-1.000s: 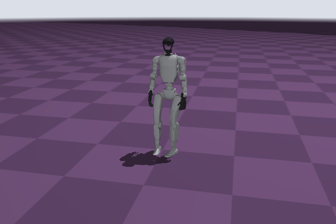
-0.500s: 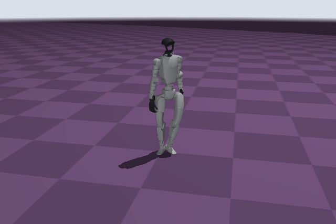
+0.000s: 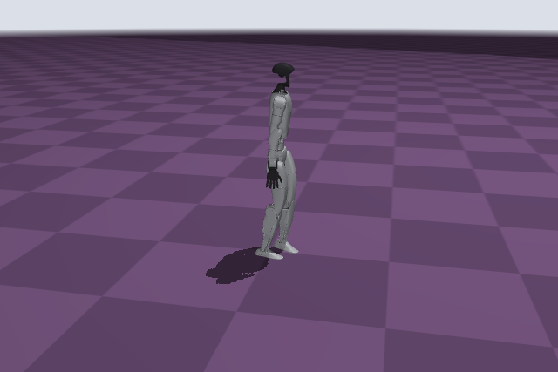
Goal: Walk run
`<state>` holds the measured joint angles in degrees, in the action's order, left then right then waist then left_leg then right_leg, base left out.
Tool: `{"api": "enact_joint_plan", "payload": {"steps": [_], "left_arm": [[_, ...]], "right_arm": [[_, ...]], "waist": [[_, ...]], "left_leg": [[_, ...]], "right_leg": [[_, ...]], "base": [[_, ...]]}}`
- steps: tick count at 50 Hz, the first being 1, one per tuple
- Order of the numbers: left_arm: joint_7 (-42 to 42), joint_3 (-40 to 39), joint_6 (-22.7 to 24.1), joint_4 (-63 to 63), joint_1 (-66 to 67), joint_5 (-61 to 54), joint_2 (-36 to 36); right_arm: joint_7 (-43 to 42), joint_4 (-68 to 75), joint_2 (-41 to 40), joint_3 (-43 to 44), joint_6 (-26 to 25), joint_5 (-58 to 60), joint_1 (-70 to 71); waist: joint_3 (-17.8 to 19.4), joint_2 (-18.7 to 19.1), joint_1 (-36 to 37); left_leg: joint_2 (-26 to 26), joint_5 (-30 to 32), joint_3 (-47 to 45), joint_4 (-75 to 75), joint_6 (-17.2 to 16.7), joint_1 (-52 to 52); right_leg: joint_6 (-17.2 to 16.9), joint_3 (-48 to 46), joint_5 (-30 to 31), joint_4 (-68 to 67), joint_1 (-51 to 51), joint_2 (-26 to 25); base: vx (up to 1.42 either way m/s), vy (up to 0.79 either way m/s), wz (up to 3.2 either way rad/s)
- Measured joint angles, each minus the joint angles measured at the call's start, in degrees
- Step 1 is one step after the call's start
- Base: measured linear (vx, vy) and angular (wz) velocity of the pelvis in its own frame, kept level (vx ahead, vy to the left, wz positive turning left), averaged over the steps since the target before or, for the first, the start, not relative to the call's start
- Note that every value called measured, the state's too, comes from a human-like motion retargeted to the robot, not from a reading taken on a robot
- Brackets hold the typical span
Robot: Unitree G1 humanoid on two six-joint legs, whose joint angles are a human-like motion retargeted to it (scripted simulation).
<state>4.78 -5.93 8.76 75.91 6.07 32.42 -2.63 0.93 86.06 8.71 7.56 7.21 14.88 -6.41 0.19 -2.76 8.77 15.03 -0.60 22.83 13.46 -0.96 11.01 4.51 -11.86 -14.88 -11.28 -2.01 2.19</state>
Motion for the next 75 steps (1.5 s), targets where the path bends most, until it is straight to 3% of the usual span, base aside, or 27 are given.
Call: {"api": "enact_joint_plan", "payload": {"steps": [2, 4, 6, 12, 17, 21, 25, 30, 32, 35, 37, 40, 42, 47, 51, 54, 57, 60, 62, 64, 66, 67, 70, 75], "left_arm": [[3.12, -0.55, 0.46, 1.12, 0.98, -0.50, 0.37], [5.03, -1.46, 0.30, 2.64, 2.66, -0.53, 0.66], [5.72, -2.60, -0.40, 4.56, 4.19, -0.56, 0.76], [4.20, -4.25, -2.76, 9.79, 6.12, 1.32, -0.44], [4.10, -5.09, -3.32, 10.76, 6.84, 1.70, -0.59], [3.30, -5.71, -3.60, 10.99, 7.02, 1.33, -0.55], [1.72, -6.46, -3.92, 11.13, 6.27, 1.15, -0.65], [0.25, -6.26, -4.06, 10.70, 4.00, -0.39, -1.11], [-0.12, -5.79, -4.14, 10.55, 2.39, -1.21, -0.96], [-0.94, -6.29, -3.98, 9.53, -0.73, -2.67, -0.82], [-1.56, -7.08, -3.50, 8.59, -3.64, -4.56, -0.90], [-2.62, -8.15, -2.91, 7.57, -8.40, -6.92, -1.41], [-3.60, -8.60, -2.27, 6.54, -11.51, -8.06, -2.18], [-4.35, -9.16, -0.22, 3.28, -18.33, -10.75, -3.87], [-4.54, -9.96, 1.06, 0.82, -22.57, -12.56, -5.03], [-5.20, -10.00, 1.64, -0.26, -24.32, -13.05, -5.42], [-5.85, -9.59, 2.45, -1.01, -23.99, -12.86, -4.82], [-6.19, -9.60, 2.57, -0.76, -21.84, -12.48, -4.26], [-6.23, -9.31, 2.52, 0.17, -18.68, -11.38, -3.24], [-5.66, -8.41, 2.46, 1.07, -14.87, -10.39, -1.73], [-4.53, -7.30, 2.27, 2.16, -11.39, -9.40, -0.83], [-3.84, -6.68, 2.06, 2.73, -9.81, -8.63, -0.69], [-1.20, -5.24, 1.67, 4.50, -5.52, -4.91, -0.91], [-0.01, -5.22, 0.86, 8.36, -0.03, -0.34, -1.02]], "right_arm": [[-0.12, -0.06, -0.01, -0.08, 0.06, 0.90, 0.80], [-0.68, -0.53, -0.34, -0.32, 0.24, 1.53, 1.22], [-1.09, -1.30, -0.89, -0.87, 0.70, 1.20, 1.77], [0.22, -6.83, -2.52, -1.78, 2.01, -1.20, 5.07], [1.54, -12.78, -2.99, -3.17, 2.77, -3.42, 9.21], [2.19, -15.67, -3.28, -4.28, 3.01, -4.75, 12.16], [2.22, -16.94, -3.80, -5.00, 3.45, -4.84, 12.56], [2.39, -13.94, -4.80, -5.01, 3.63, -4.32, 10.43], [2.85, -11.82, -4.64, -4.82, 3.22, -3.56, 9.05], [1.08, -9.48, -4.13, -4.53, 3.29, -1.82, 6.69], [-0.11, -8.27, -3.56, -4.35, 3.83, -1.27, 5.47], [-0.61, -7.01, -2.97, -2.89, 3.48, -0.14, 2.60], [-1.15, -5.92, -2.71, -1.46, 3.40, 0.71, 0.83], [-0.81, -3.85, -1.80, 1.38, 2.98, 1.12, -3.28], [-0.39, -2.86, -1.69, 2.88, 2.76, 0.33, -5.54], [0.39, -2.59, -1.96, 4.38, 2.65, -0.56, -6.83], [0.54, -2.40, -2.22, 5.89, 2.36, -1.35, -7.19], [0.67, -2.09, -2.39, 5.62, 2.52, -1.94, -6.55], [0.69, -1.52, -2.60, 5.52, 2.44, -2.49, -6.37], [0.58, -1.45, -2.96, 5.72, 2.49, -3.14, -5.84], [0.71, -2.22, -3.12, 4.80, 2.88, -4.12, -4.75], [0.74, -2.72, -3.23, 4.08, 3.09, -4.62, -3.94], [0.34, -3.81, -3.79, 2.43, 3.19, -5.40, -0.15], [1.01, -6.37, -4.04, 0.42, 2.77, -8.61, 8.00]], "waist": [[0.10, 0.06, -1.00], [-0.55, -0.21, -1.84], [-1.35, -0.24, -2.24], [-0.92, 0.01, -0.05], [0.05, -0.07, 1.39], [-0.40, -0.17, 0.63], [-1.75, -0.90, -0.52], [-3.92, -1.71, -0.01], [-4.63, -0.25, -0.25], [-4.45, 4.03, -0.96], [-4.10, 5.38, -1.53], [-4.81, 4.98, -3.70], [-5.06, 4.43, -6.02], [-4.80, 2.76, -11.79], [-3.71, 0.76, -16.35], [-3.65, 0.49, -18.68], [-4.90, 0.53, -18.40], [-6.19, 0.15, -19.10], [-6.72, -0.73, -18.08], [-7.82, -1.95, -16.36], [-7.65, -4.86, -14.02], [-7.16, -6.30, -13.17], [-6.27, -9.37, -11.56], [-4.20, -9.10, -8.10]], "left_leg": [[-2.79, -1.63, -10.96, 0.92, 0.47, 1.60], [-5.30, -2.78, -21.57, 1.95, 3.03, 3.46], [-6.27, -2.70, -26.02, 2.96, 3.55, 5.36], [-5.94, -1.62, -22.69, 1.03, -0.95, 10.37], [-7.71, -1.99, -26.90, -3.70, -0.70, 13.14], [-7.83, -1.90, -24.62, -3.55, -0.31, 14.43], [-7.50, -0.50, -25.00, 0.88, 2.17, 13.92], [-7.31, -2.11, -25.02, 9.31, 5.05, 14.39], [-8.35, -4.85, -24.67, 8.85, 6.10, 11.22], [-12.45, -7.76, -23.95, 7.02, 6.62, 5.38], [-13.76, -8.37, -24.66, 4.32, 7.04, 1.84], [-12.81, -7.08, -25.37, -1.57, 7.35, -2.56], [-12.19, -6.58, -26.43, -4.29, 6.97, -4.98], [-8.79, -7.64, -26.66, -8.58, 7.52, -11.10], [-5.79, -10.42, -24.58, -10.12, 8.81, -17.16], [-5.43, -12.40, -21.93, -10.41, 9.46, -21.37], [-4.95, -12.38, -19.85, -9.57, 9.70, -23.76], [-4.68, -7.25, -19.26, -7.14, 8.30, -25.58], [-4.18, 1.19, -20.52, -3.55, 7.99, -26.77], [-4.06, 11.32, -25.04, 2.92, 9.87, -25.39], [-2.52, 17.70, -30.67, 12.73, 13.27, -22.39], [-2.14, 18.57, -33.15, 18.57, 14.76, -20.28], [-4.14, 10.75, -38.60, 33.66, 15.94, -11.46], [-4.96, 3.37, -38.75, 32.95, 11.38, 2.62]], "right_leg": [[0.28, -2.86, -0.42, 1.83, 1.61, -0.29], [0.48, -4.57, -1.05, 3.55, 2.99, -0.46], [1.19, -5.59, -1.91, 4.83, 3.98, -1.17], [2.60, -5.92, -4.81, 5.81, 6.59, -3.70], [3.19, -7.32, -6.15, 6.95, 9.87, -4.71], [2.45, -8.33, -6.71, 7.90, 12.85, -4.90], [0.61, -9.59, -6.24, 8.30, 16.11, -4.22], [-3.61, -7.61, 3.91, 2.42, 17.55, -0.73], [-2.39, -7.66, 12.37, -3.73, 16.34, -0.39], [2.41, -11.10, 22.50, -20.19, 11.63, 1.66], [3.97, -10.19, 21.11, -33.15, 4.68, 3.17], [-2.47, -5.90, 17.57, -42.97, -7.04, 2.33], [-4.67, -6.07, 16.55, -42.79, -12.94, 2.45], [-5.78, -9.66, 12.73, -26.39, -22.49, 5.04], [-7.05, -7.27, 13.47, -6.30, -26.05, 5.06], [-8.01, -6.91, 15.63, 0.85, -28.35, 5.19], [-4.66, -6.40, 14.91, -1.53, -30.07, 5.46], [-0.34, -7.25, 16.35, -6.81, -30.10, 6.64], [-0.45, -6.66, 14.54, -10.01, -28.09, 8.06], [-0.82, -5.32, 11.55, -11.35, -25.58, 9.70], [-0.79, -3.16, 9.08, -9.90, -21.38, 11.02], [-0.87, -2.67, 8.23, -8.95, -19.03, 11.82], [-1.01, -3.62, 5.99, -6.40, -13.14, 13.18], [0.46, -6.74, 4.40, 0.25, -4.55, 8.54]], "base": [[-0.02, -0.07, 1.45], [0.10, -0.05, 1.06], [0.12, -0.04, 0.66], [0.16, -0.04, 0.33], [0.34, -0.01, 0.07], [0.47, 0.03, 0.14], [0.70, 0.10, 0.15], [0.79, 0.13, -0.33], [0.70, 0.14, -0.41], [0.76, 0.14, -0.59], [0.64, 0.09, -0.59], [0.53, 0.02, 0.04], [0.52, -0.02, 0.55], [0.63, -0.03, 0.59], [0.65, -0.10, 0.74], [0.85, -0.19, 0.72], [0.89, -0.23, 0.15], [0.89, -0.25, 0.17], [1.01, -0.21, 0.08], [1.13, -0.24, -0.11], [0.94, -0.19, -0.42], [0.93, -0.23, -0.13], [0.80, -0.23, 0.17], [0.63, -0.18, 0.05]]}}
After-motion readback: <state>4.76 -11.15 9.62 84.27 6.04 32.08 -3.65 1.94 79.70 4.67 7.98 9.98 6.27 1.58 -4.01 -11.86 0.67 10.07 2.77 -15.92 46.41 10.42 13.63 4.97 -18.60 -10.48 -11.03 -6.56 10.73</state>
